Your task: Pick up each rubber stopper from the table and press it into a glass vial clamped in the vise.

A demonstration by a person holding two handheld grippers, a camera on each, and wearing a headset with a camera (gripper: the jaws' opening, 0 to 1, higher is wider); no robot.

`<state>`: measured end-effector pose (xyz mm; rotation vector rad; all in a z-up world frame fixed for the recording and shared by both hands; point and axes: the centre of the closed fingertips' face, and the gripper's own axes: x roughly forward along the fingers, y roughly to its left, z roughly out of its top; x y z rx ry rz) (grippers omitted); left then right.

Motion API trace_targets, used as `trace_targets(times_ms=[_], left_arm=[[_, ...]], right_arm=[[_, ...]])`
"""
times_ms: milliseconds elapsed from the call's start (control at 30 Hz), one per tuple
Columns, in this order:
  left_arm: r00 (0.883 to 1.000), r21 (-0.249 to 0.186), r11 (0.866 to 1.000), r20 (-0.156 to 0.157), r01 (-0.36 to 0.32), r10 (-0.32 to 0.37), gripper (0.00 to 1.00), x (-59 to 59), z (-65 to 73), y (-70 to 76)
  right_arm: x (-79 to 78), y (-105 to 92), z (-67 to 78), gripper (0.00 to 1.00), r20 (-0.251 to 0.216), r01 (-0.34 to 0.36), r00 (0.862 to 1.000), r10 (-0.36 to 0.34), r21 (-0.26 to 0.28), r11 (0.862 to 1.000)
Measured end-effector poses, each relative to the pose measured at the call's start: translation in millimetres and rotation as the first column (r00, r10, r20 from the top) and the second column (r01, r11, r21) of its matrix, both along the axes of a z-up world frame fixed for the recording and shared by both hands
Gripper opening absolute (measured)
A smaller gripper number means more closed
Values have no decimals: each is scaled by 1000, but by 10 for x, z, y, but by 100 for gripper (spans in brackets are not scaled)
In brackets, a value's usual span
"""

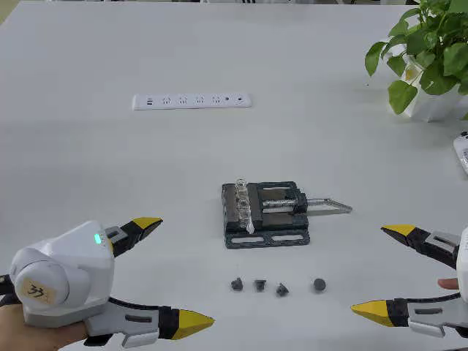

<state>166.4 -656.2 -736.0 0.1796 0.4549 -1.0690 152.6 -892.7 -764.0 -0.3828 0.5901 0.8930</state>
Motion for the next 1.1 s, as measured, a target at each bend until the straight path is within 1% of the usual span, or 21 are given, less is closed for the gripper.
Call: trace_targets(times_ms=[233, 767, 933, 1100], left_arm=[[1000, 0, 1000, 1, -1, 1, 99, -7, -2, 9], [1000, -1, 1000, -4, -5, 5, 99, -36, -15, 2], [1000, -2, 1000, -7, -7, 7, 99, -30, -40, 24], [1000, -5, 1000, -7, -9, 9, 99, -39, -31, 20]], right_arm=[[-19, 3, 15, 83, 2, -1, 1000, 1, -2, 1000], [-48, 32, 2, 82, -6, -6, 1000, 6, -1, 1000], [-47, 31, 0, 82, -7, -8, 1000, 8, -4, 1000], [-50, 26, -12, 82, -8, -12, 1000, 12, -5, 1000]])
